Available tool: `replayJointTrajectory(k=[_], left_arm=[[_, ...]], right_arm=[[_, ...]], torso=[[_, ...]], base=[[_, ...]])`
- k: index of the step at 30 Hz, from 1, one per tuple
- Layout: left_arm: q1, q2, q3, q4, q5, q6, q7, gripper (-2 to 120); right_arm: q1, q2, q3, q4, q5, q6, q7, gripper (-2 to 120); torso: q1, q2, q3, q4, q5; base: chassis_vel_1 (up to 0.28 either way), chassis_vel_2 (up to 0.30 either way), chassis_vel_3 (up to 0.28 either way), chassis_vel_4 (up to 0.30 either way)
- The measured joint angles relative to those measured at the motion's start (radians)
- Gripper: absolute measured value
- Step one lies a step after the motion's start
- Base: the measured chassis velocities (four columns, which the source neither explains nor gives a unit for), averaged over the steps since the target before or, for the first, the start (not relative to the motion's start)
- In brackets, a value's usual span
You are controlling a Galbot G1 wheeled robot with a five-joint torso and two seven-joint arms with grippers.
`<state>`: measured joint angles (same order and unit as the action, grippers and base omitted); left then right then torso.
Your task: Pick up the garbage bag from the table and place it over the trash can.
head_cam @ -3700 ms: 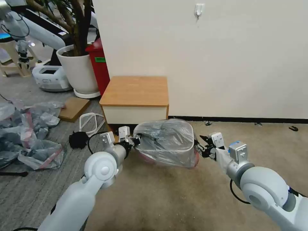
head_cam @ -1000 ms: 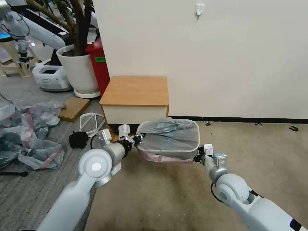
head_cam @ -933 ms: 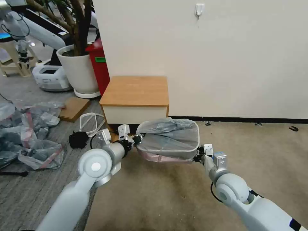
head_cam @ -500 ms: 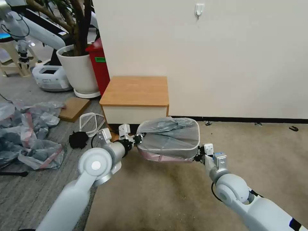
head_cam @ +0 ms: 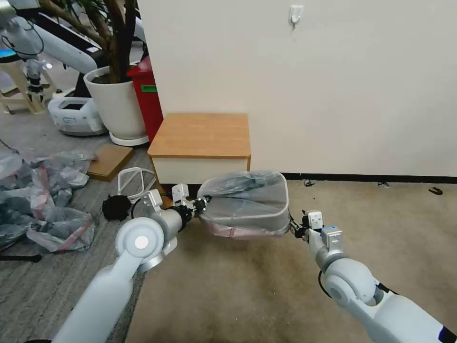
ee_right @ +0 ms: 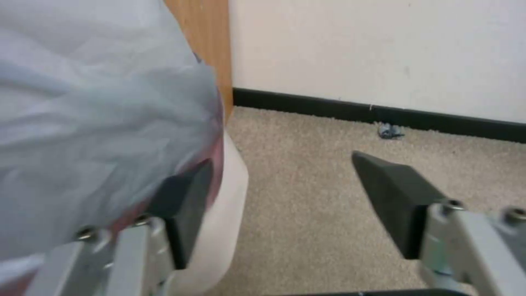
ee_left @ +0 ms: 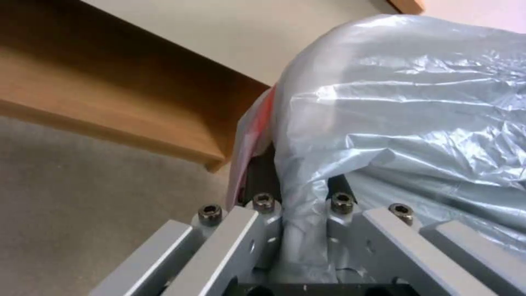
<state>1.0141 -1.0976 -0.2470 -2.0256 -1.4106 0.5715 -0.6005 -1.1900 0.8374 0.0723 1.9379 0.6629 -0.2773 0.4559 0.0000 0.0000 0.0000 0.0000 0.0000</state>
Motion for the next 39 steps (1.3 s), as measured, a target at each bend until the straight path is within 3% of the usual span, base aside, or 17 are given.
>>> replayJointTrajectory(k=[6,9,20,30,37,39], left_arm=[[-0.002,0.0,-0.006,0.009,0.003,-0.002,0.0,3],[-0.002,0.001,-0.013,0.02,0.014,-0.005,0.001,3],[0.019,0.007,-0.015,0.029,0.063,-0.009,0.01,3],[0.045,0.017,-0.005,0.018,0.13,-0.01,0.032,3],[0.053,0.023,0.012,0.008,0.18,-0.009,0.041,3],[0.054,0.025,0.02,0.006,0.192,-0.008,0.043,3]], right_arm=[[-0.016,-0.006,0.018,0.017,0.002,0.0,0.0,89],[-0.035,-0.02,0.043,0.04,0.003,0.0,0.0,103],[-0.084,-0.1,0.141,0.085,-0.031,-0.004,0.019,114],[-0.106,-0.181,0.198,0.154,-0.183,-0.014,0.012,108],[-0.11,-0.226,0.192,0.244,-0.224,0.031,-0.055,91],[-0.107,-0.243,0.19,0.26,-0.24,0.071,-0.088,81]], torso=[[0.0,0.0,0.0,0.0,0.0001],[0.0,0.0,0.0,0.0,0.0],[0.0,0.0,0.0,-0.0001,0.0001],[0.0,0.0,0.0,-0.0001,0.0001],[0.0,0.0,0.0,0.0,0.0],[0.0,0.0,0.0,0.0,0.0]], base=[[0.0,0.0,0.0,0.0],[0.0,0.0,0.0,0.0],[0.0,0.0,0.0,0.0],[0.0,0.0,0.0,0.0],[0.0,0.0,0.0,0.0],[0.0,0.0,0.0,0.0]])
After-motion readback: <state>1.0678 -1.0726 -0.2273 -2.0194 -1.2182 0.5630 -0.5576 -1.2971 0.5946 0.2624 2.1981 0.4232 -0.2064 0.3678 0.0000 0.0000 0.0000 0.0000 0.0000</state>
